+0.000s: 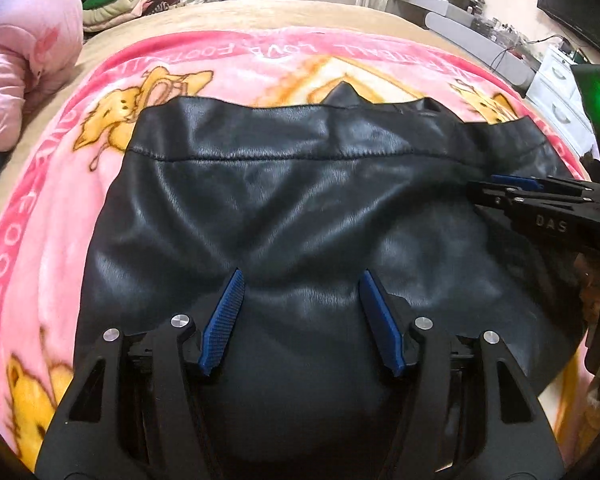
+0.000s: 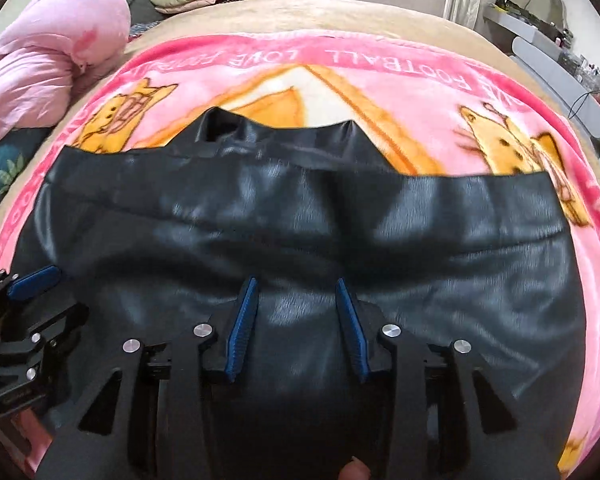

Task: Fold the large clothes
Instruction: 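Press the folded jacket flat with both open tools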

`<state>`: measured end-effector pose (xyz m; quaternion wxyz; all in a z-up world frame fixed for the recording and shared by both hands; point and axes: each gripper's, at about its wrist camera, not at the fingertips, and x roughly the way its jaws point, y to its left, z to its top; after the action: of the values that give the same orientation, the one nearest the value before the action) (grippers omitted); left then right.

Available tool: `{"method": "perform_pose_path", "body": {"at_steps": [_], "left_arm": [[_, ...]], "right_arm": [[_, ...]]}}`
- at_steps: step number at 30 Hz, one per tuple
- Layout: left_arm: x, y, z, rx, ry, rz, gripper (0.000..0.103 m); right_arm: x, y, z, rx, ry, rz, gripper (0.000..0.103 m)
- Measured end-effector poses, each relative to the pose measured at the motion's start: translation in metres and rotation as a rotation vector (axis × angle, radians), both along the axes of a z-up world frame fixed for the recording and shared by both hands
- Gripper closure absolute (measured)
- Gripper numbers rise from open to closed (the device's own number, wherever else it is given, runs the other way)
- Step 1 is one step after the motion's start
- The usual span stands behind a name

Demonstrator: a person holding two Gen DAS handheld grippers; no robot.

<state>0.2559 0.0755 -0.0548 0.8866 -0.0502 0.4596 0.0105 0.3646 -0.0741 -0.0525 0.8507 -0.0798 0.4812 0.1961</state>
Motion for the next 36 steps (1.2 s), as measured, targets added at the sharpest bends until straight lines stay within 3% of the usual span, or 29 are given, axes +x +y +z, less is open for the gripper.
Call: {"method": "perform_pose_path", "body": {"at_steps": [5,12,15,19,21,25,28,30,34,36], "left_arm": [[0.004,0.002,0.004,-0.021,-0.001,-0.003,0.05],[0.004,0.01,0.016,-0.067,-0.027,-0.003,0.049],[0.003,0.017,0.026,-0.068,-0.047,0.015,0.037],[0.0,0.03,0.034,-0.067,-0.063,0.051,0.035],[-0.001,0.035,0.038,-0.065,-0.07,0.064,0.028],[-0.004,0.042,0.047,-0.045,-0.09,0.087,0.021],[-0.005,0.049,0.051,-0.04,-0.097,0.105,0.015],[-0.006,0.054,0.053,-0.042,-0.098,0.121,0.01],[-0.007,0.063,0.054,-0.052,-0.094,0.144,0.01],[-0.007,0.069,0.053,-0.053,-0.089,0.156,0.01]], "right_arm": [[0.016,0.0,-0.002,0.036,0.031,-0.037,0.064],[0.012,-0.003,0.016,0.091,-0.005,-0.057,0.062],[0.005,-0.007,0.029,0.147,-0.029,-0.054,0.047],[-0.005,-0.004,0.042,0.164,-0.066,-0.034,0.042],[-0.011,-0.001,0.048,0.173,-0.083,-0.021,0.036],[-0.027,0.004,0.058,0.194,-0.109,0.009,0.034],[-0.041,0.006,0.065,0.211,-0.125,0.02,0.027],[-0.052,0.007,0.07,0.222,-0.144,0.027,0.027],[-0.075,0.007,0.077,0.239,-0.179,0.031,0.027],[-0.087,0.007,0.077,0.241,-0.185,0.044,0.035]]}}
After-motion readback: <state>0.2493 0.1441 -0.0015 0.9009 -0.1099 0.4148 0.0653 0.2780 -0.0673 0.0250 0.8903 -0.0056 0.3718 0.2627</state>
